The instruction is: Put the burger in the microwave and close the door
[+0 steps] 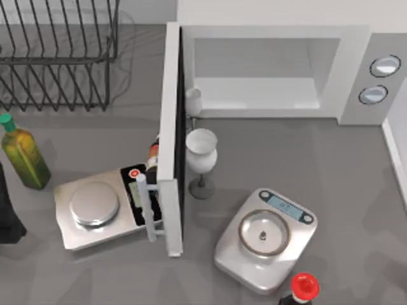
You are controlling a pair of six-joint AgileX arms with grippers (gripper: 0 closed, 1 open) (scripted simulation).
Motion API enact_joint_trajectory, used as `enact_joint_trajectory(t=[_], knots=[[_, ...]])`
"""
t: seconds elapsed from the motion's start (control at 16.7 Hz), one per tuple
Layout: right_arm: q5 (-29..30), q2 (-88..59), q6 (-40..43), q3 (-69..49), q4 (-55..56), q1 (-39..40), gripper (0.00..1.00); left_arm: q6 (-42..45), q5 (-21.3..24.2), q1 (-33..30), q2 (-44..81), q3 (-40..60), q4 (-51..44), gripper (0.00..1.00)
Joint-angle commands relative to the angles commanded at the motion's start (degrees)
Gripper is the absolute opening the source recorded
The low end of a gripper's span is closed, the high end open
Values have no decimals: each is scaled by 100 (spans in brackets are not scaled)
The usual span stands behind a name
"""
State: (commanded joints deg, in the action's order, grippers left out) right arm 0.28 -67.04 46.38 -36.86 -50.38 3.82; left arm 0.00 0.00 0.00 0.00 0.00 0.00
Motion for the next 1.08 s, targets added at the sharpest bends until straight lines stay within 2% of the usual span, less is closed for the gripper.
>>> enact_joint_trajectory(t=[0.24, 0.6, 0.78, 1.08], knots=[[4, -781, 557, -493, -562, 42, 100, 0, 0, 0, 0, 0, 0, 100], [3, -828, 599, -507, -578, 23, 100, 0, 0, 0, 0, 0, 0, 100], [3, -1048, 603, -292, -183, 40, 100, 0, 0, 0, 0, 0, 0, 100], [2, -1744, 583, 368, 1274, 48, 100, 0, 0, 0, 0, 0, 0, 100]])
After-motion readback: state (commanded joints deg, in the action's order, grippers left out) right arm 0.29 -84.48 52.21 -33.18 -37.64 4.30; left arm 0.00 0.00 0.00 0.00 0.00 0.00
